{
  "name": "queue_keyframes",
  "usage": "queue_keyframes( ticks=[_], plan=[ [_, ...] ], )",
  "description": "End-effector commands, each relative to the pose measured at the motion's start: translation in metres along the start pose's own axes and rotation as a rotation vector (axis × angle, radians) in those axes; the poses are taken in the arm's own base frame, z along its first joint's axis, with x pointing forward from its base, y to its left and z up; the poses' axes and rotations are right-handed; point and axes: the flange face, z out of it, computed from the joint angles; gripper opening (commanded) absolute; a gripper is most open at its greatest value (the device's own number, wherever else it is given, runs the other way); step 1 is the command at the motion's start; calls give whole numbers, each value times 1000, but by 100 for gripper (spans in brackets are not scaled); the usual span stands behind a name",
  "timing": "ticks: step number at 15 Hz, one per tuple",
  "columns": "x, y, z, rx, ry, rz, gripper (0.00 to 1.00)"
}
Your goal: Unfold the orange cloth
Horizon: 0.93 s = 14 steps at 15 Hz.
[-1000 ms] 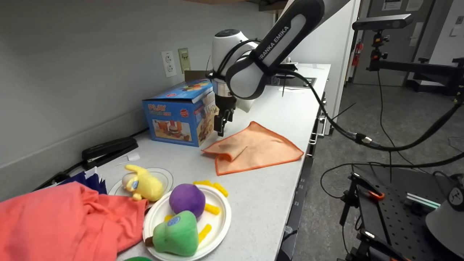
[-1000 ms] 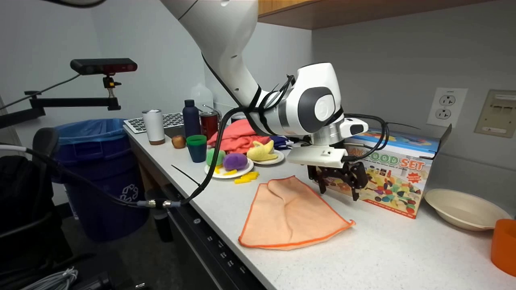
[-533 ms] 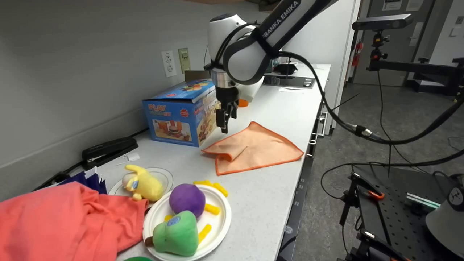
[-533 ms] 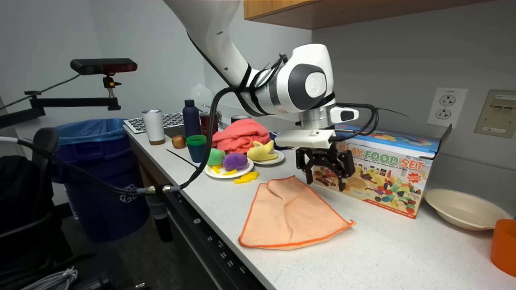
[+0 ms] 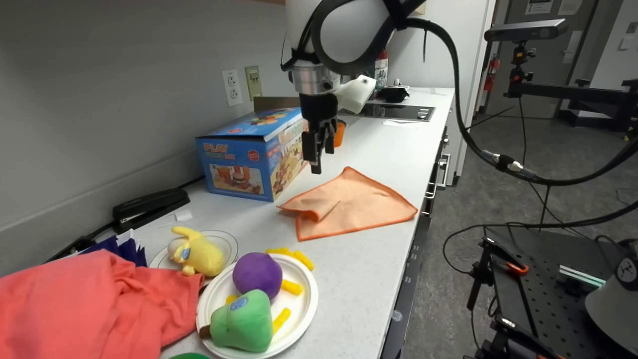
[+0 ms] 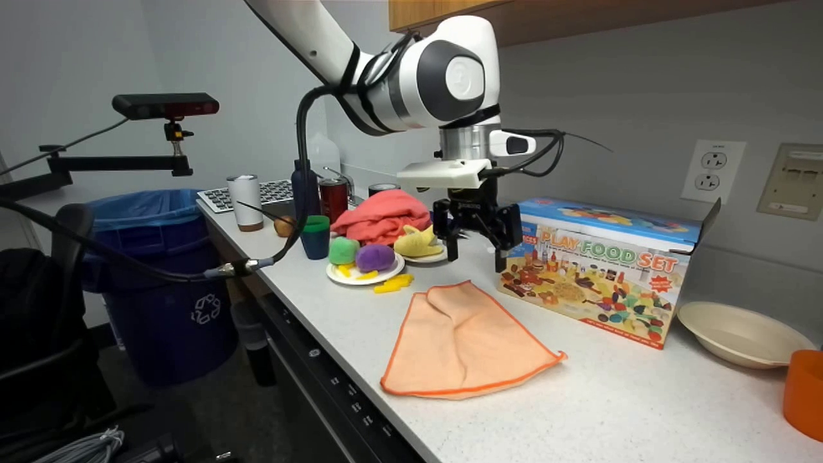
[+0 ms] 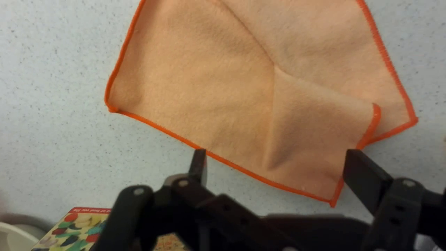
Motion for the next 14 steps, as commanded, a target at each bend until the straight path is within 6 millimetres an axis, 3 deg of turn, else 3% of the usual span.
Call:
queue_keyframes(
  ticks=[1,7,8,14],
  plan=[
    [-32,-12,-26,39,-3,-4,100],
    [-76,-22,-46,53,29,-4,100],
    [-54,-18,-35,36,10,-4,100],
    [-70,-20,-40,36,14,-6,100]
  ],
)
